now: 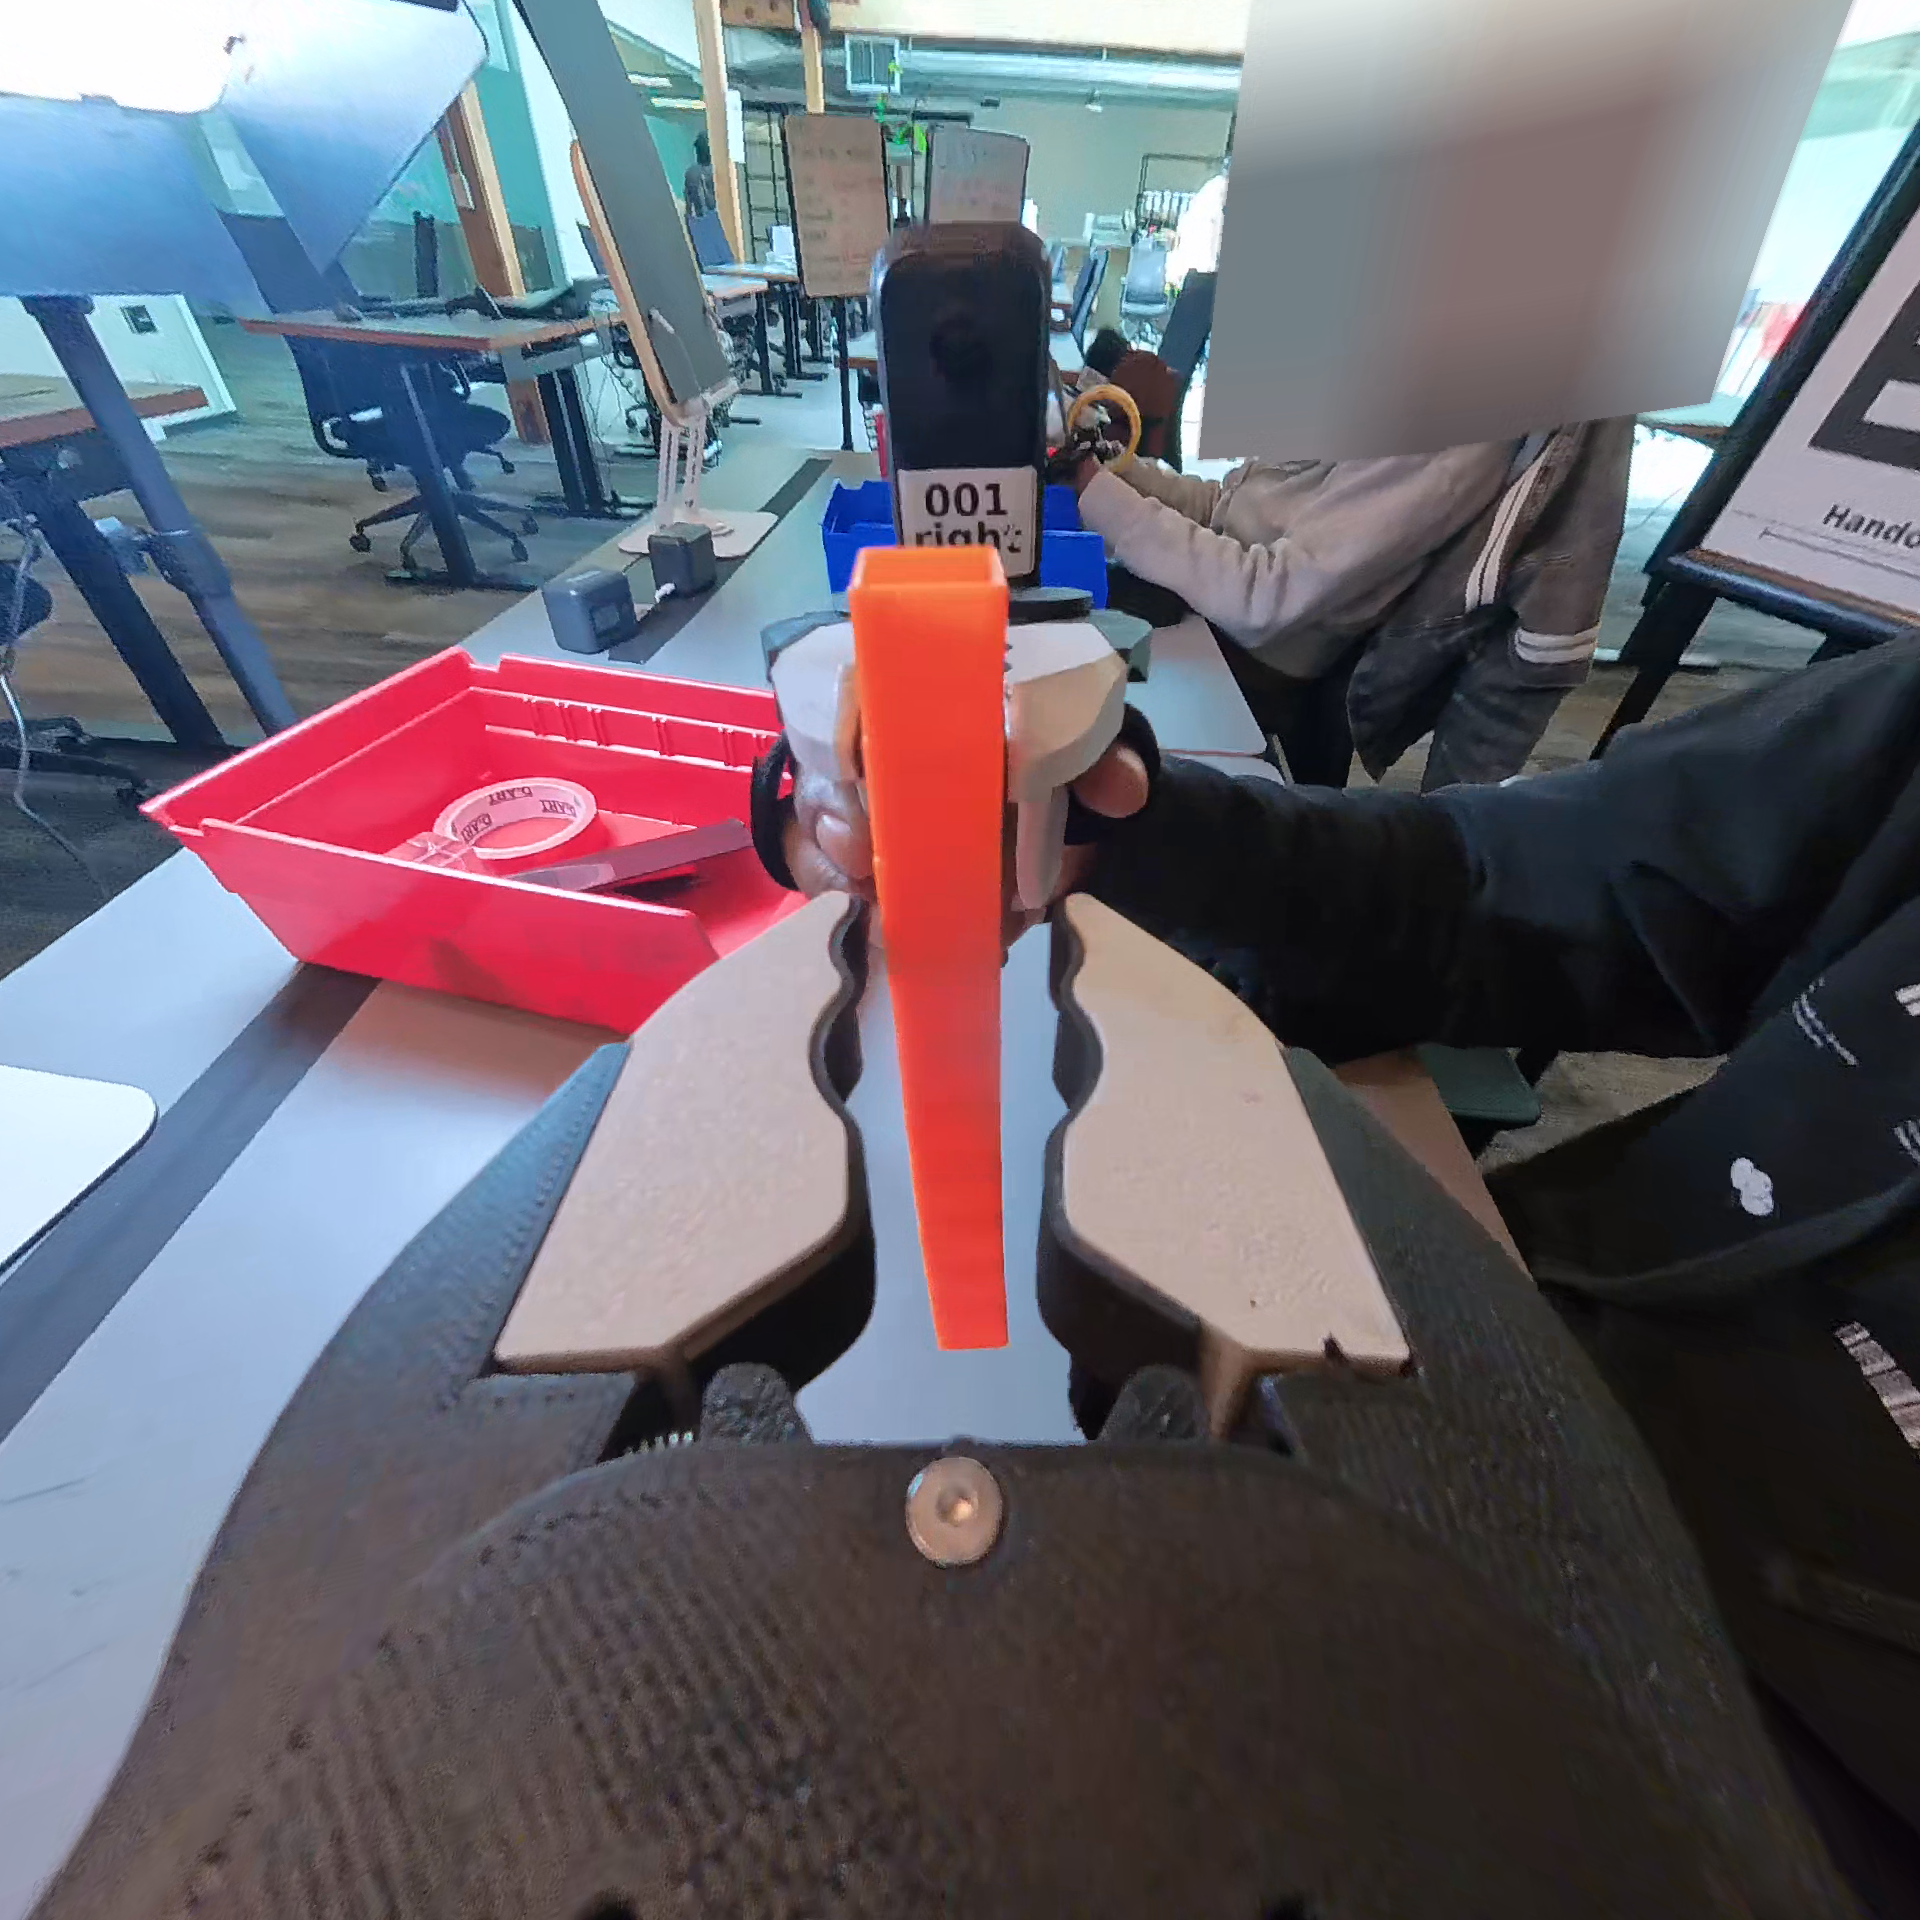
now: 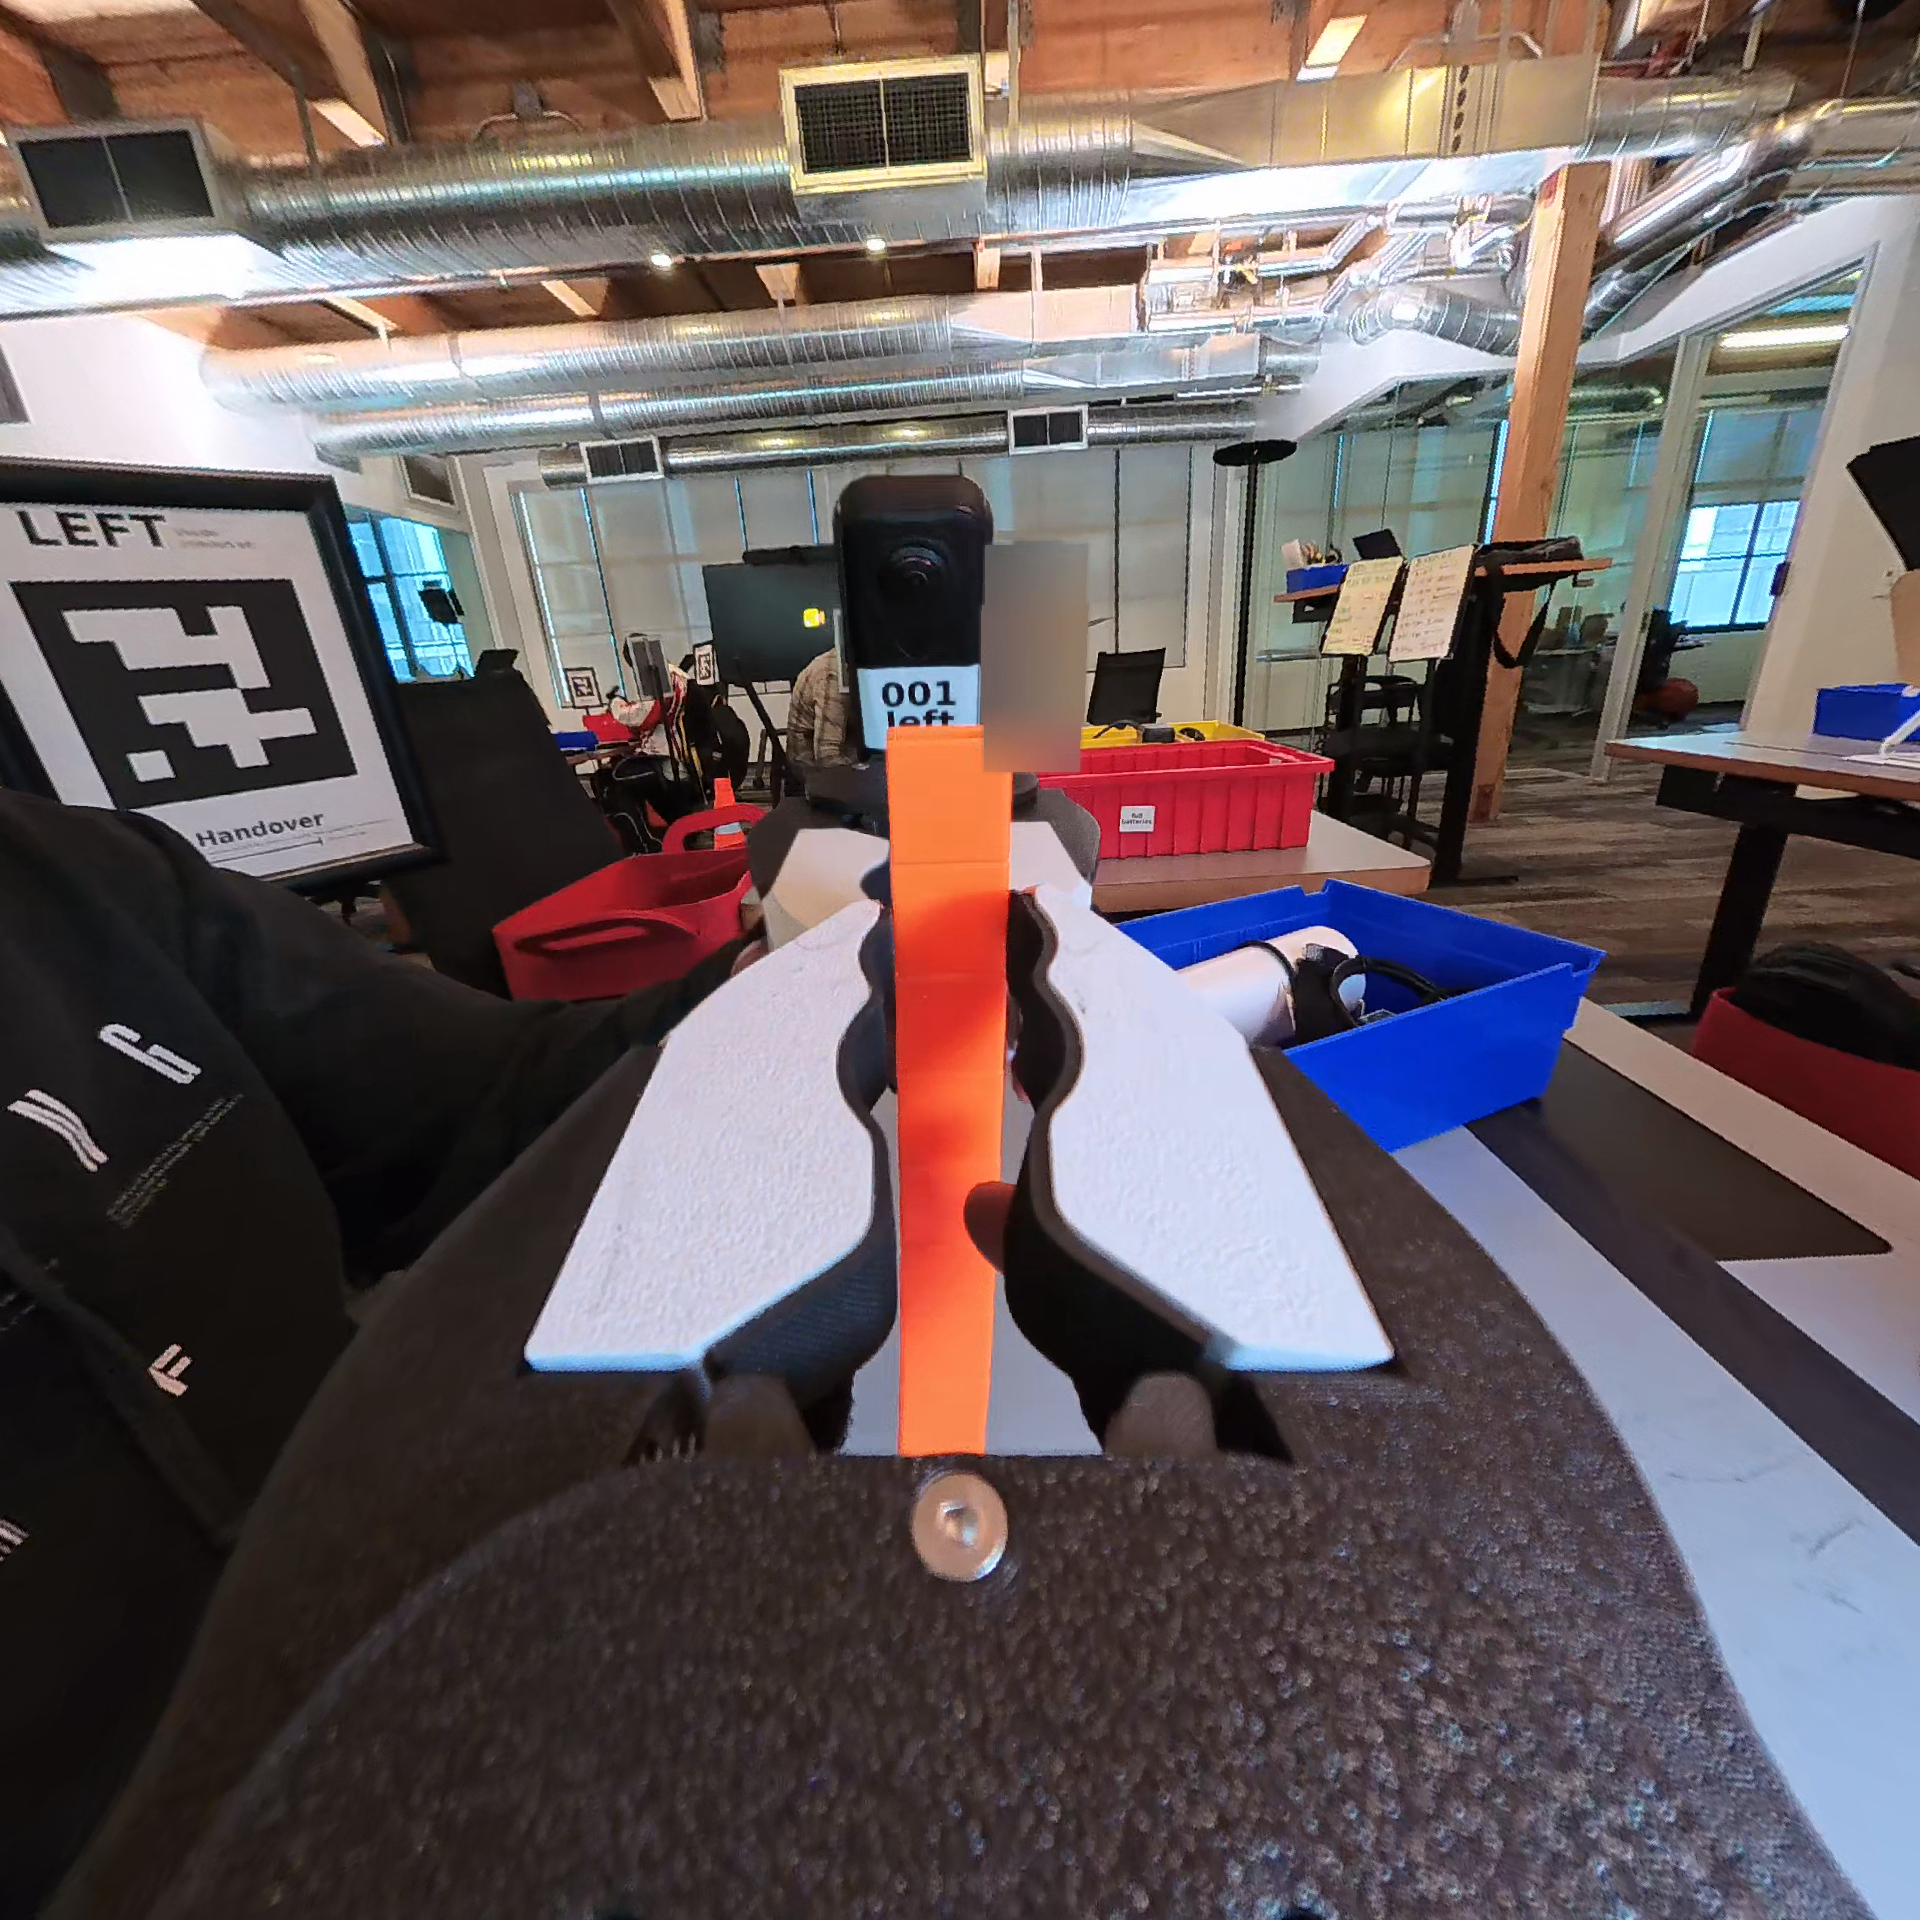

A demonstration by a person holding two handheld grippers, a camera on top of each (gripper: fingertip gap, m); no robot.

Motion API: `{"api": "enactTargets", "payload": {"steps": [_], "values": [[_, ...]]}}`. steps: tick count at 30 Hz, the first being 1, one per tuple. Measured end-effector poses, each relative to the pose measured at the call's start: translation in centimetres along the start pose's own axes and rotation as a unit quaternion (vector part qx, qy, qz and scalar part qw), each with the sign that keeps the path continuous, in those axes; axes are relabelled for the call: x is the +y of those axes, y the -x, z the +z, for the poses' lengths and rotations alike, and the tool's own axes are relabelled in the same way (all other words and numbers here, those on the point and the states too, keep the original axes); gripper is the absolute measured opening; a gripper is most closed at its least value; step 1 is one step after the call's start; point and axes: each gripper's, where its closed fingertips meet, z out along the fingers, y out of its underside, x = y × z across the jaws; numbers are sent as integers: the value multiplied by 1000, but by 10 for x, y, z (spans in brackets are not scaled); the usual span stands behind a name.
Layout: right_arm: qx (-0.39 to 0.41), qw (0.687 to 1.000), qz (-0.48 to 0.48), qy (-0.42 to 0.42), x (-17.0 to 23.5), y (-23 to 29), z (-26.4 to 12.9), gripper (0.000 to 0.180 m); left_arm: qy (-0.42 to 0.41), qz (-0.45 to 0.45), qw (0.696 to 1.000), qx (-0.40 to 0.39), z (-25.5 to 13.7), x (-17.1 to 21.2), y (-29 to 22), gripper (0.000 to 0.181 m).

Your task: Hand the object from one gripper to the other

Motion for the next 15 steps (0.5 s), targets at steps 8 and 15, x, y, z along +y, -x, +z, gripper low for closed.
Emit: {"api": "enactTargets", "payload": {"steps": [8,15], "values": [[10,1000,-3,1,-1,-2,0,21,-19,-7,1000,-8,0,-4,5,22],[19,999,6,38,13,-12,-6,40,-50,-29,998,-23,-17,-16,15,21]]}}
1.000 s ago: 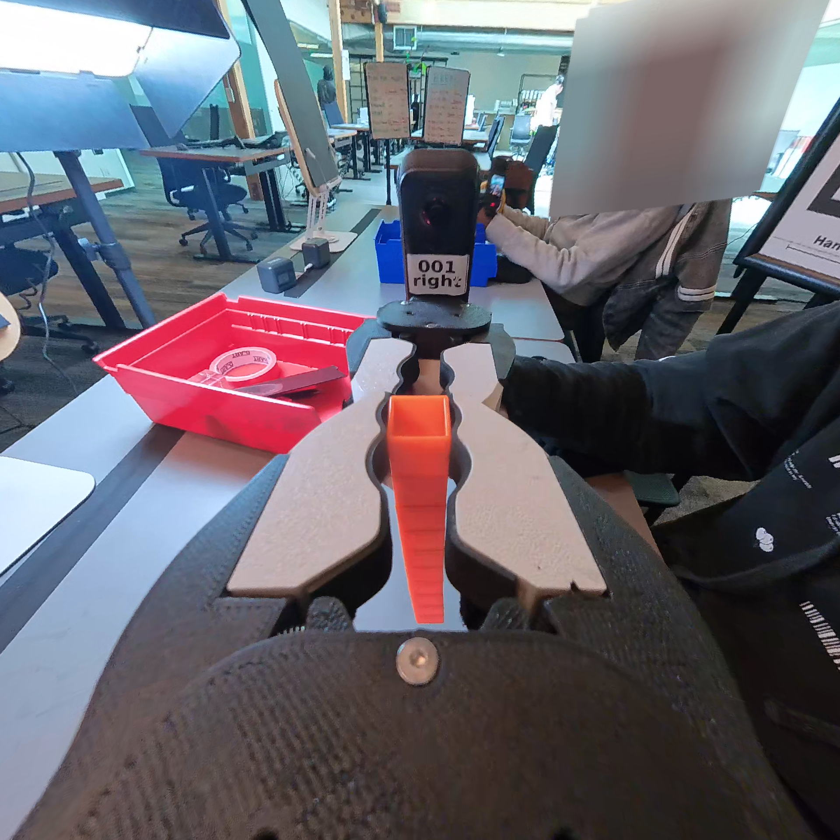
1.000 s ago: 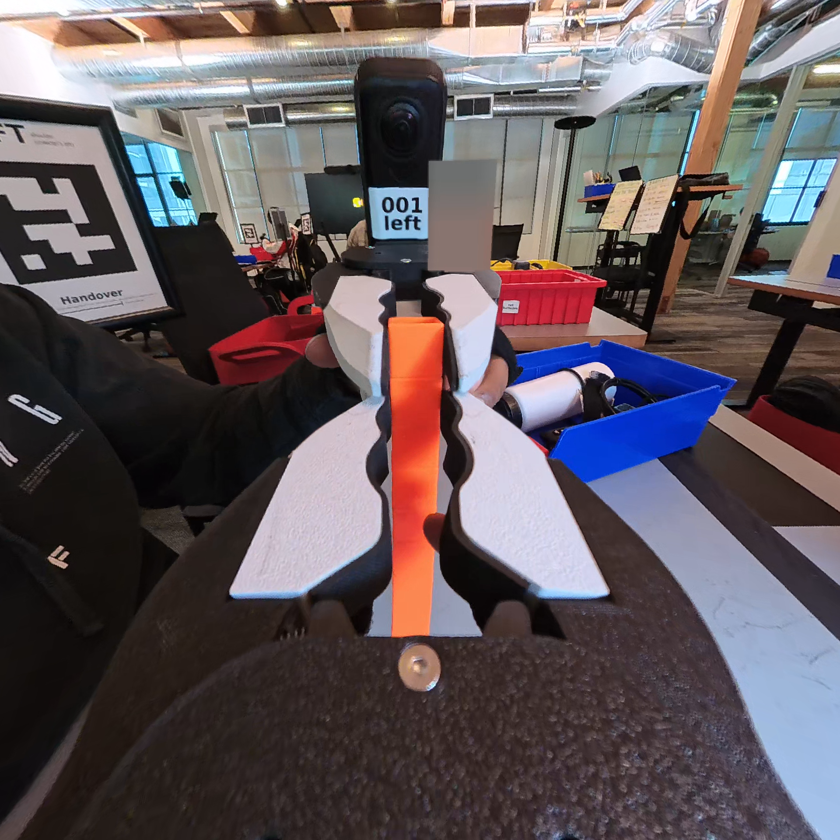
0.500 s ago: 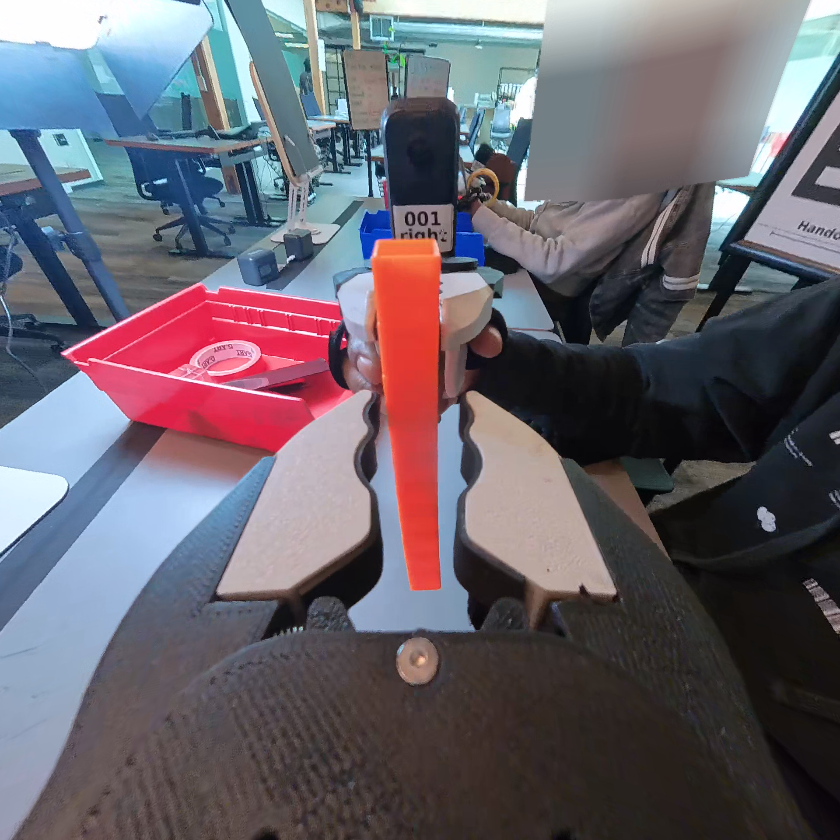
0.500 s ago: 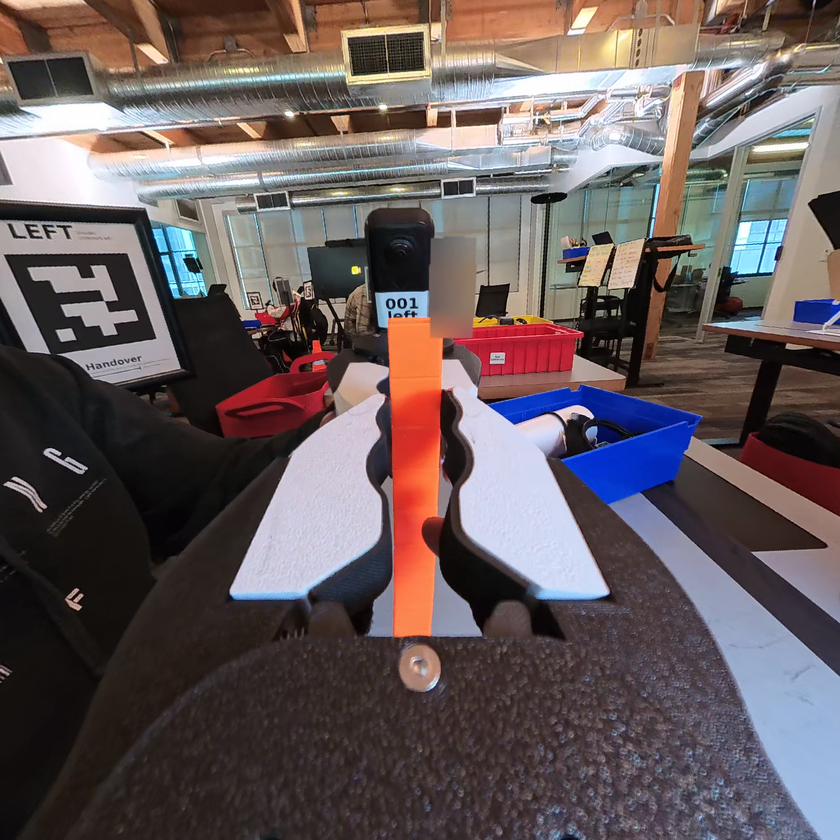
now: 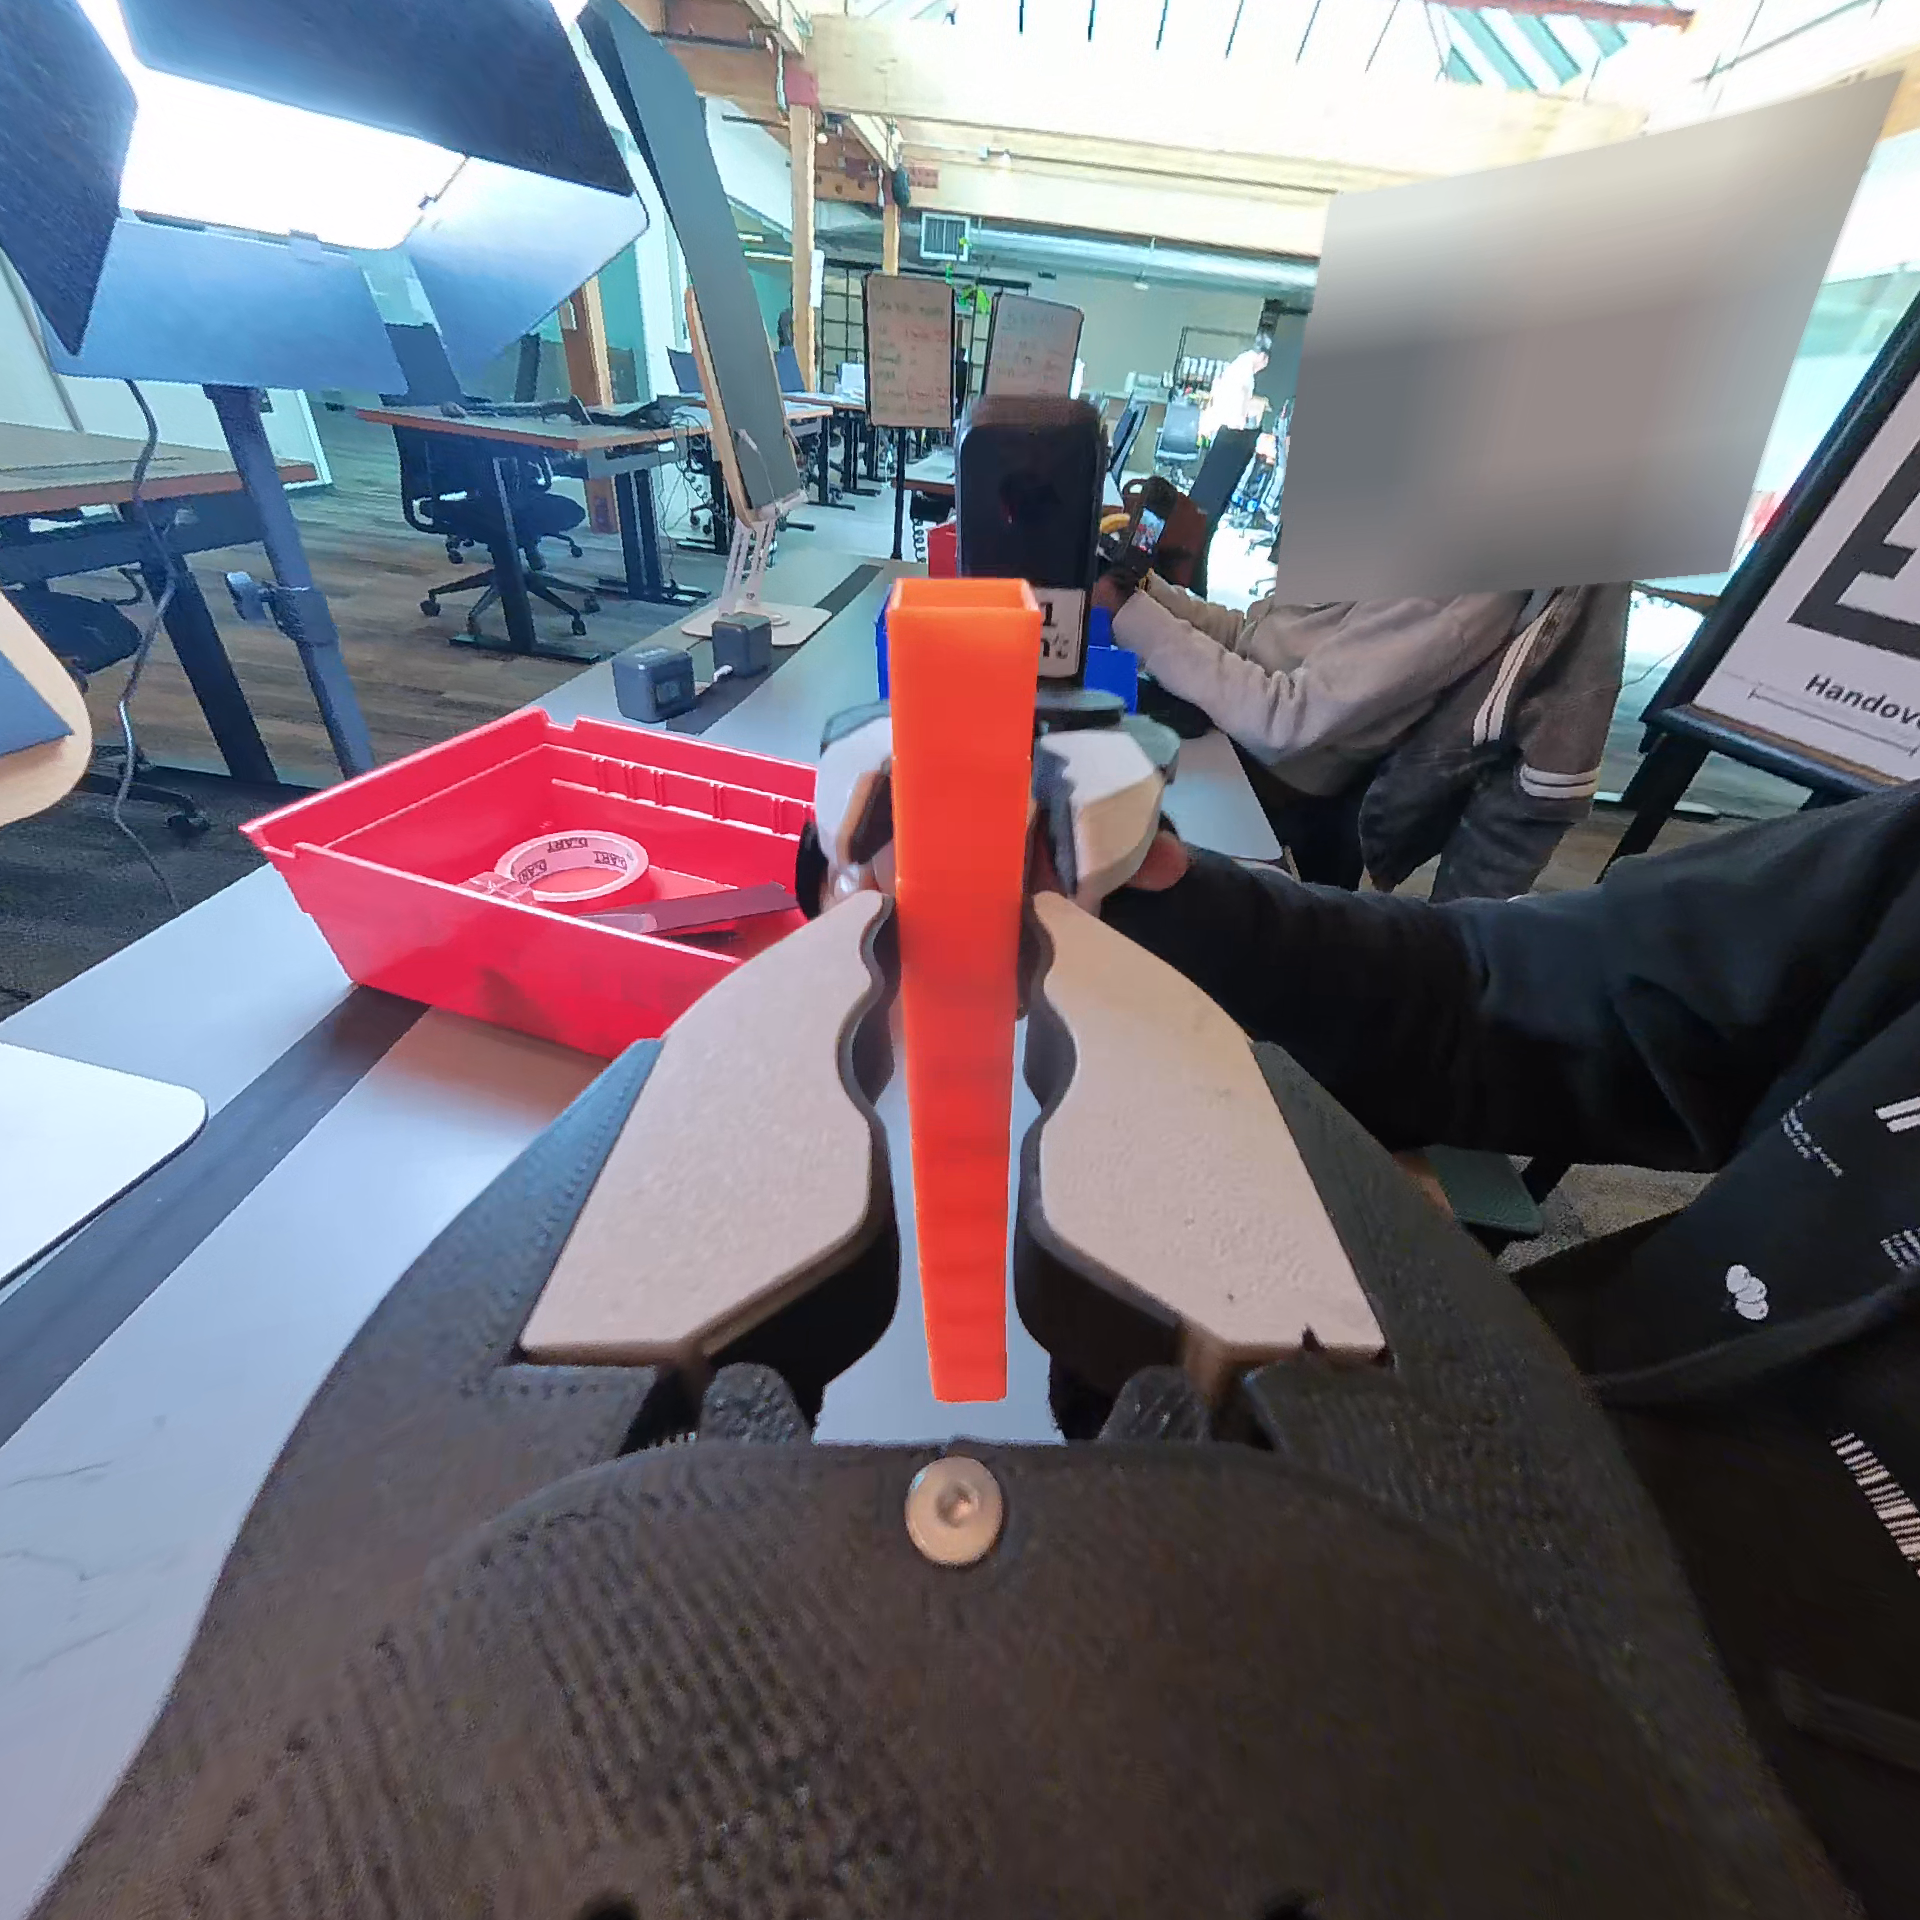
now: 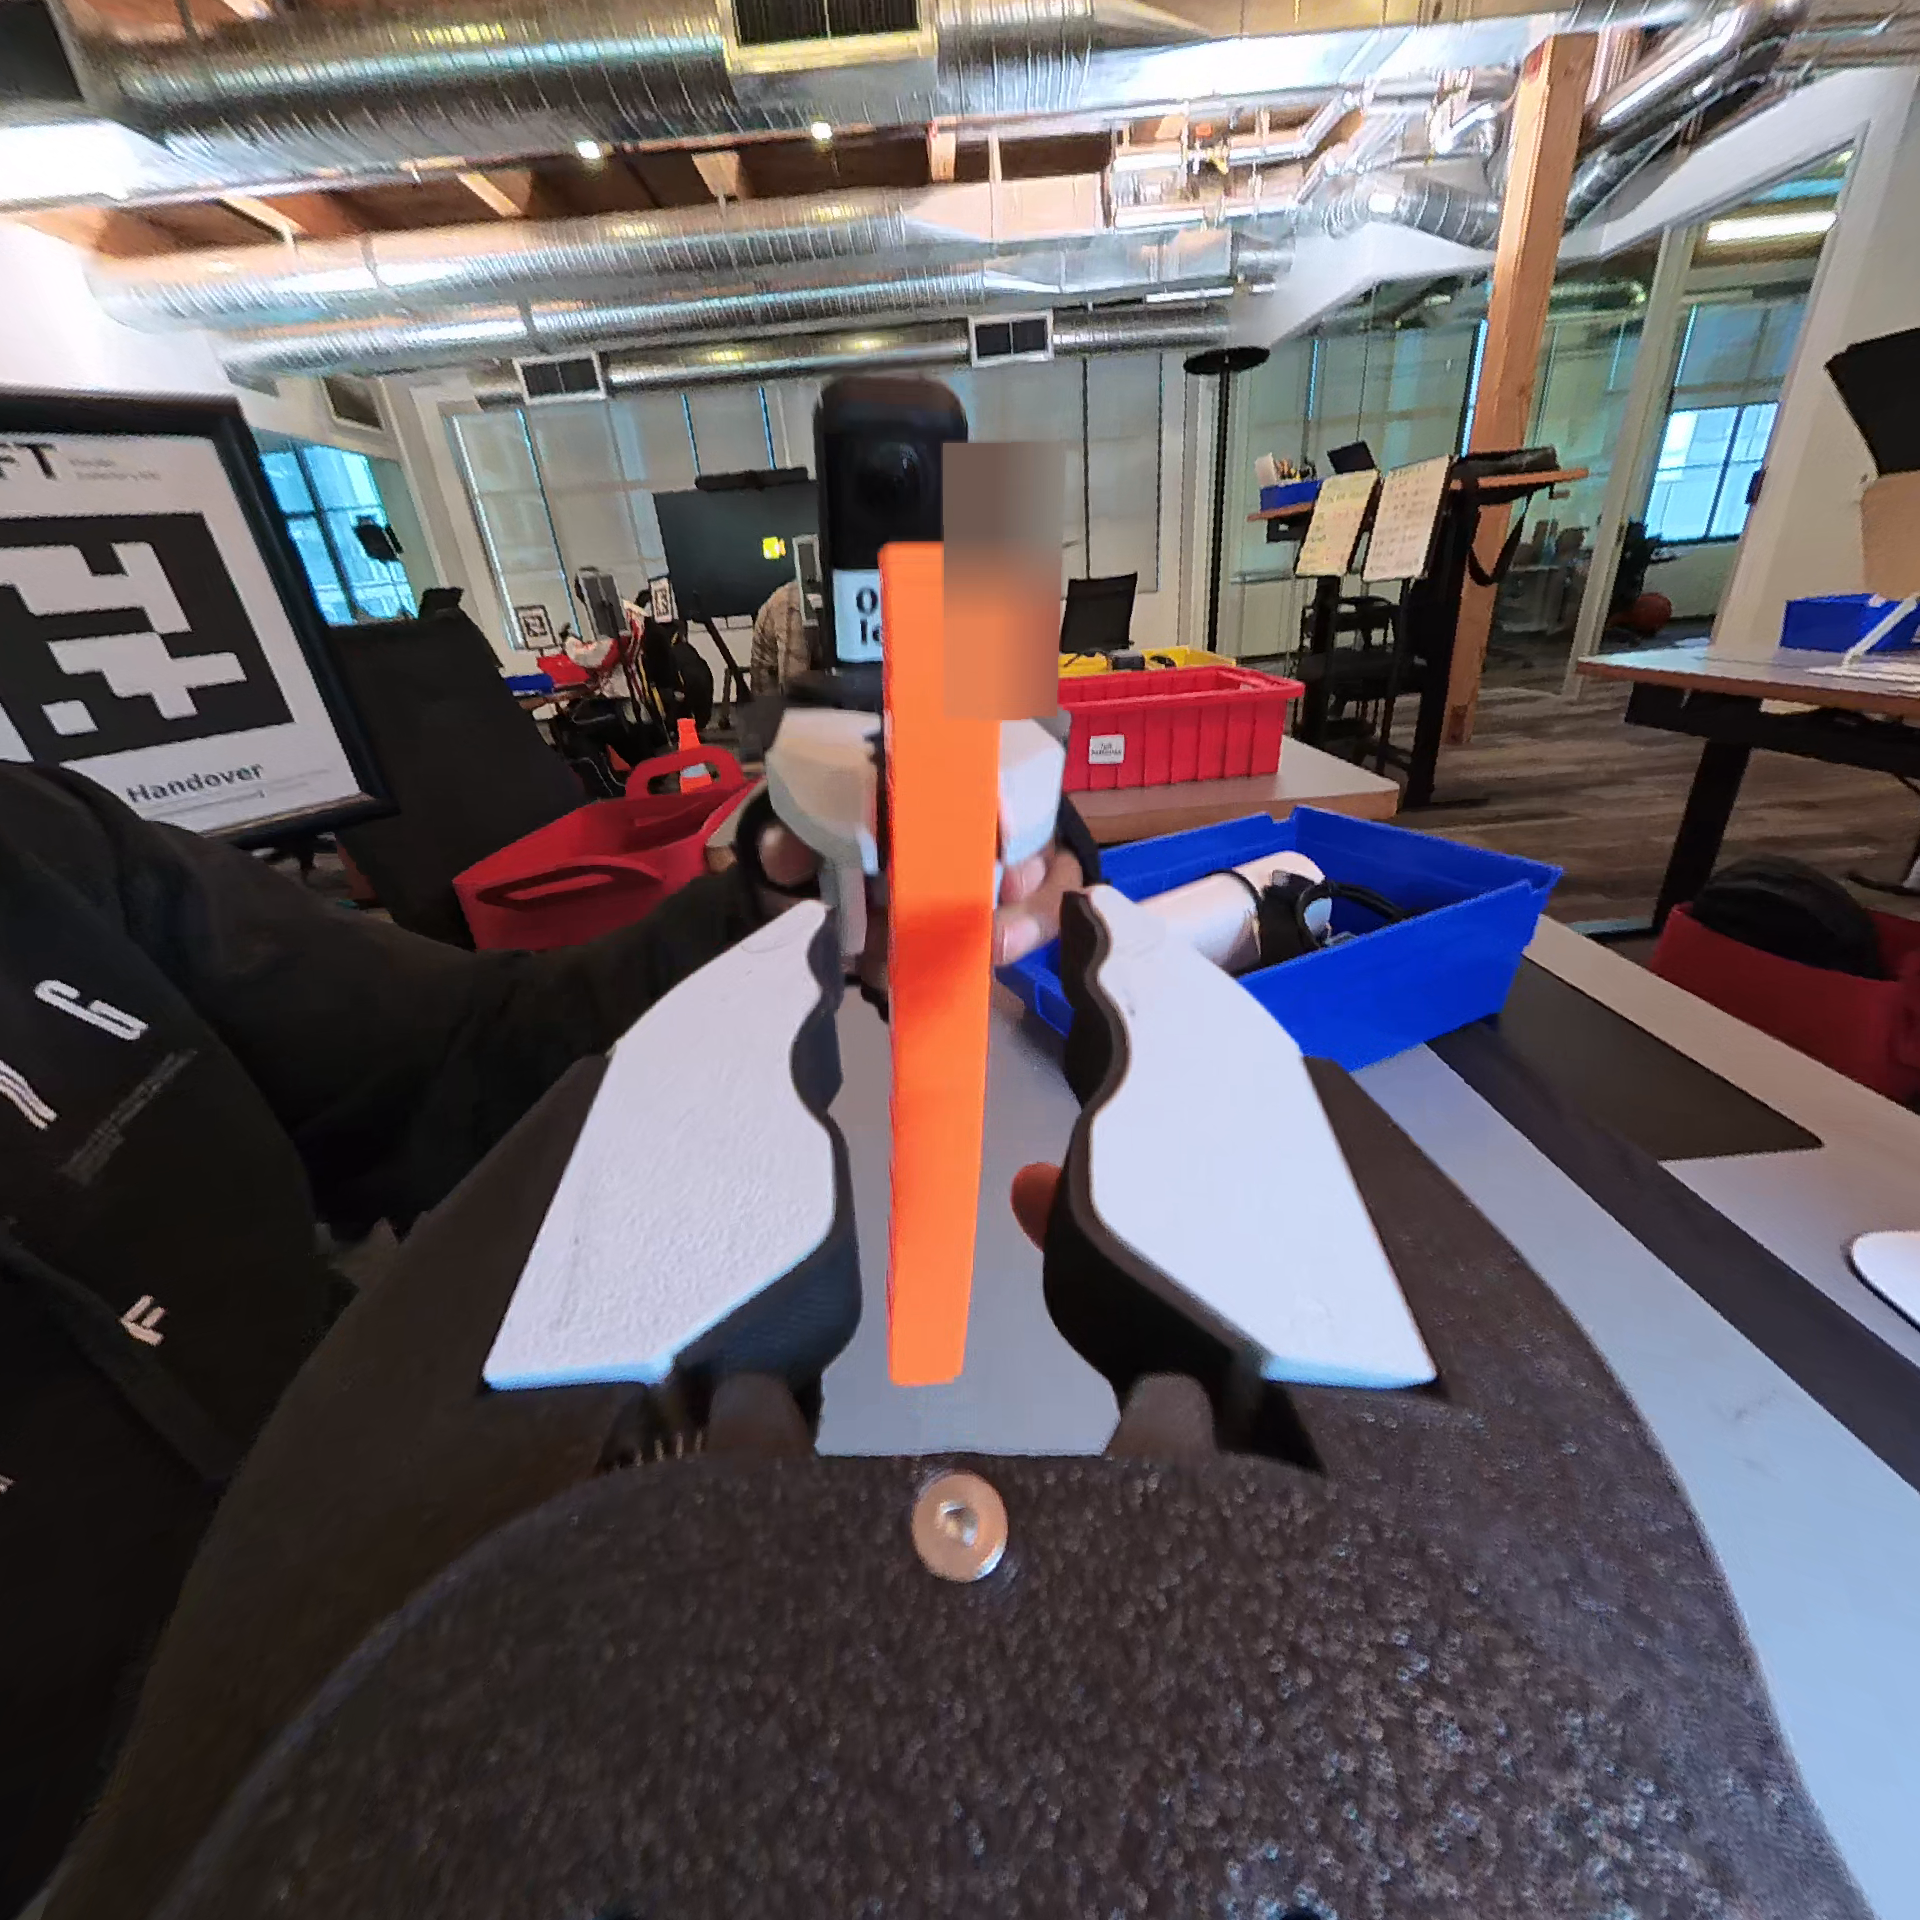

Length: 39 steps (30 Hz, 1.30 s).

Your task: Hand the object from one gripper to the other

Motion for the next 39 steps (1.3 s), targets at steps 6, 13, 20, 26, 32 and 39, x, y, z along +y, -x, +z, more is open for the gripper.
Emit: {"api": "enactTargets", "payload": {"steps": [6,13,20,26,32,39], "values": [[-19,1000,9,23,17,4,10,30,0,1,1000,6,3,0,-3,21],[-32,999,14,28,18,10,14,21,5,3,1000,11,8,3,-8,21],[-34,999,18,14,13,8,8,21,-4,11,1000,21,5,-3,-13,34],[-26,999,24,-3,8,4,6,21,37,-1,999,22,8,18,-3,43],[-17,999,23,-15,4,1,4,21,44,-14,999,18,17,30,1,33],[-11,1000,20,-18,1,0,3,21,42,0,999,10,19,27,0,22]]}}
